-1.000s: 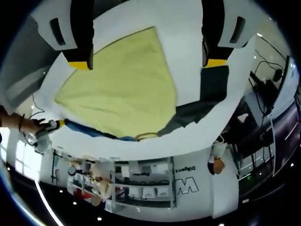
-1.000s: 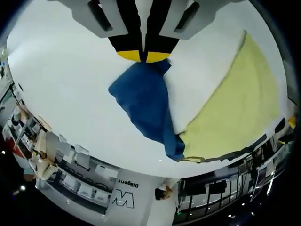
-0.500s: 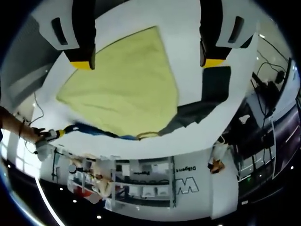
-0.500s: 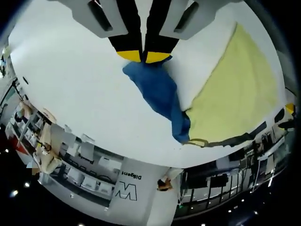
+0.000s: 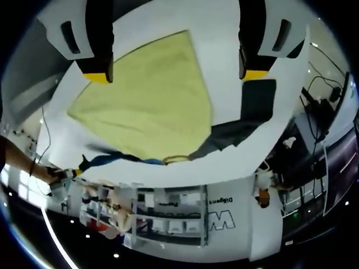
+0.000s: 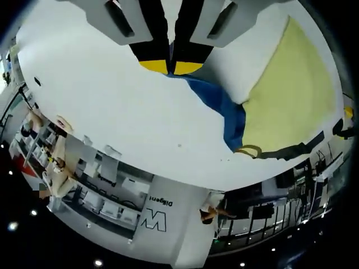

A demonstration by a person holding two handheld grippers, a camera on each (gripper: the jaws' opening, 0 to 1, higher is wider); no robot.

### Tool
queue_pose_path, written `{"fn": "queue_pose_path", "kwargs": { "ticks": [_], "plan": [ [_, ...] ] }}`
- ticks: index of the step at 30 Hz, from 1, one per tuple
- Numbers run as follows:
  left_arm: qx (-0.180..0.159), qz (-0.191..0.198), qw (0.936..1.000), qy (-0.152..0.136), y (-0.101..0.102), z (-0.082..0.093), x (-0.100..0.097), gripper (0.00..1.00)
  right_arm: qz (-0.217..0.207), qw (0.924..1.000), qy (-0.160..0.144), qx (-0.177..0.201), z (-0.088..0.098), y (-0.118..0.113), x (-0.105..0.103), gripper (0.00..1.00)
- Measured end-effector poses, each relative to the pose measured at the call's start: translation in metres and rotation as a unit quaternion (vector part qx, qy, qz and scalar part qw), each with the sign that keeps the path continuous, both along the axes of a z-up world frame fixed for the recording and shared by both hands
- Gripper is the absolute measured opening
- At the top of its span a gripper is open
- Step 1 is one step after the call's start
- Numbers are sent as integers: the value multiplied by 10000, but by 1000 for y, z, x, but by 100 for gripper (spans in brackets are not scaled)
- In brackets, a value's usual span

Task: Fold the garment on the visible template until the final outline fits inside the template.

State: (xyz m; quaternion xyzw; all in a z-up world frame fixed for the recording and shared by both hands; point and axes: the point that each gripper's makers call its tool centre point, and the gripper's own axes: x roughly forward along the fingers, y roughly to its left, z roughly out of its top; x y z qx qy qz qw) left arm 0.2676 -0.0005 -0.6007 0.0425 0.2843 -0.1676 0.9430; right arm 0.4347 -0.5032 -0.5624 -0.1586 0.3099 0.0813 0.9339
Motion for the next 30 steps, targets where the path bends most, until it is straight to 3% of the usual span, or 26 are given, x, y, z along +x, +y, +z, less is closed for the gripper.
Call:
{"fn": "queue_pose_path", "kwargs": {
  "ticks": [6,10,14,21,30],
  "plan": [
    [54,16,10000,44,1,-2,-1,88,-46,9997,173,180,-2,-9,20,0],
    [110,-15,9999,86,0,-4,-1,88,-79,9998,186,89,7,-19,31,0],
    [107,-20,9999,118,0,-5,-2,88,-179,9992,271,253,10,-27,41,0],
    [26,-9,9999,148,1,-7,-1,87,-369,9956,788,344,-11,-41,63,0],
    [44,-51,9998,205,1,-10,0,87,-549,9920,1050,433,-16,-62,80,0]
  ]
}}
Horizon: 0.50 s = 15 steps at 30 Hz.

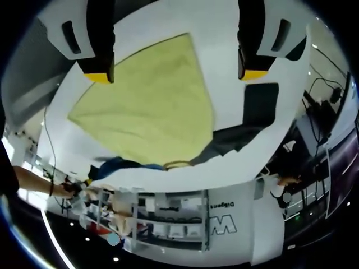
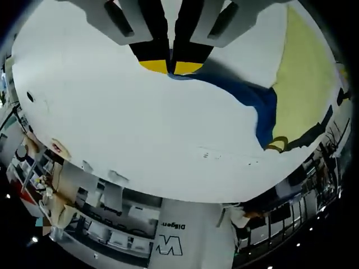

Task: Fold the garment on the visible template until the final outline fits inside the template.

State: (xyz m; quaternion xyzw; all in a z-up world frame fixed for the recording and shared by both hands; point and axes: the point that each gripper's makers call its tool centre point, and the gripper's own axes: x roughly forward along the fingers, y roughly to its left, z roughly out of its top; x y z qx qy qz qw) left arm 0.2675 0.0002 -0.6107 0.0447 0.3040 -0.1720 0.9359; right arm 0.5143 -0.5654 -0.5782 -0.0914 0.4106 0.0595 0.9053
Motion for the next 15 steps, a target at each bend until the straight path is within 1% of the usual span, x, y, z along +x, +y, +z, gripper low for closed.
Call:
{"fn": "queue_pose_path", "kwargs": {
  "ticks": [7,11,15],
  "plan": [
    [41,-32,10000,51,-1,-2,0,86,-217,9989,399,77,-11,-5,4,0],
    [52,-47,9999,78,-1,-3,-1,86,-409,9971,639,-15,-24,-12,7,0],
    [87,-45,9999,98,-1,-4,-1,86,-523,9964,662,-93,-31,-18,13,0]
  ]
}}
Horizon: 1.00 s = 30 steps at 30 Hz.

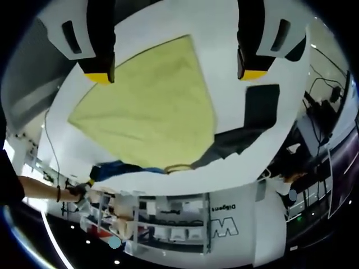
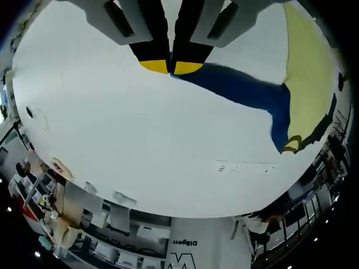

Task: Fold the garment on the visible template until the final outline fits inside the template.

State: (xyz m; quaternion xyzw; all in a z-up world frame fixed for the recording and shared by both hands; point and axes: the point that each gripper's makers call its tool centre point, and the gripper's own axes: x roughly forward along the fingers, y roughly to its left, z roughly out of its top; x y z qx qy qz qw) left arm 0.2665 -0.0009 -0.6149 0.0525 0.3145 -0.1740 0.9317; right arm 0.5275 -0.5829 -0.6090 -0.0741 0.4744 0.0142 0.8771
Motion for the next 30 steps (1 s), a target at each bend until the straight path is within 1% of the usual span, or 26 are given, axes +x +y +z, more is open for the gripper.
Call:
{"fn": "queue_pose_path", "kwargs": {
  "ticks": [4,5,8,11,13,16,18,21,26,27,29,30],
  "plan": [
    [25,13,10000,54,0,-2,-1,86,-35,10000,41,-83,-8,-3,5,0],
    [41,8,10000,68,0,-2,-2,86,10,9998,147,-131,-13,-3,5,0],
    [49,-8,9999,100,-2,-3,-2,86,67,9992,278,-283,-24,-8,11,0],
    [79,-11,9998,156,-2,-4,-3,85,42,9993,213,-314,-31,-12,19,0],
    [82,-8,9998,155,-2,-4,-4,85,-39,9994,178,-289,-32,-8,17,0],
    [100,7,9998,173,-2,-4,-4,85,-125,9992,214,-313,-39,-8,13,0],
    [110,8,9998,186,-1,-5,-4,85,-156,9991,144,-376,-42,-11,15,0],
    [131,2,9997,202,-1,-6,-5,85,-111,9987,-171,-476,-44,-15,23,0],
    [155,-34,9995,258,-1,-8,-6,85,-62,9974,-404,-594,-49,-17,28,0],
    [148,-43,9995,267,-2,-8,-6,85,-114,9967,-523,-602,-48,-18,29,1],
    [157,-53,9995,265,-2,-8,-6,85,-232,9956,-639,-642,-45,-21,29,10],
    [155,-55,9995,267,-2,-8,-6,85,-252,9954,-675,-631,-45,-25,34,13]
  ]
}}
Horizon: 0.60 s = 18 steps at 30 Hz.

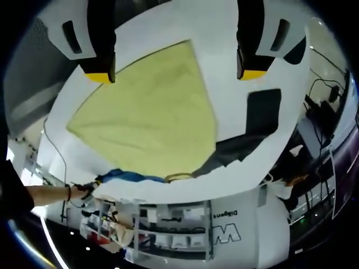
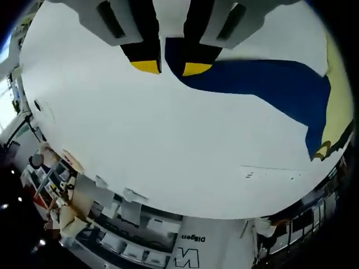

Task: Fold the garment on the visible template until the final outline fits inside the template.

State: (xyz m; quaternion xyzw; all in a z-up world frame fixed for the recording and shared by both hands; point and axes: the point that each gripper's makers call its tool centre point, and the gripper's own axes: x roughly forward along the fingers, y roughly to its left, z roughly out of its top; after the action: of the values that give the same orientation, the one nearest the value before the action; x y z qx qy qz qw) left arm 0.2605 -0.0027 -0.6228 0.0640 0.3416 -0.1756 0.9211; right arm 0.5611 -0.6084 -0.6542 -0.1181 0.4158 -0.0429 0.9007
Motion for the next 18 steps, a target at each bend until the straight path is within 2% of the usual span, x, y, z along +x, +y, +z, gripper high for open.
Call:
{"fn": "queue_pose_path", "kwargs": {
  "ticks": [2,5,7,9,11,17,18],
  "plan": [
    [1,-4,10000,3,0,0,0,85,-123,9998,-151,64,6,-2,-1,21],
    [-7,-3,10000,2,0,0,0,85,-421,9971,-508,380,16,2,-7,31],
    [-13,-12,10000,-6,-1,0,1,85,-556,9949,-560,624,15,1,-7,35],
    [-7,-23,10000,-19,-1,1,1,85,-484,9935,-675,783,14,-2,-1,37],
    [-7,-26,10000,-20,-1,1,1,85,-496,9923,-672,911,9,9,-4,39],
    [1,-61,10000,-50,-3,2,2,85,-500,9914,-596,1057,-10,10,-16,42],
    [2,-65,10000,-54,-3,3,2,85,-478,9917,-565,1054,-12,15,-25,42]
  ]
}}
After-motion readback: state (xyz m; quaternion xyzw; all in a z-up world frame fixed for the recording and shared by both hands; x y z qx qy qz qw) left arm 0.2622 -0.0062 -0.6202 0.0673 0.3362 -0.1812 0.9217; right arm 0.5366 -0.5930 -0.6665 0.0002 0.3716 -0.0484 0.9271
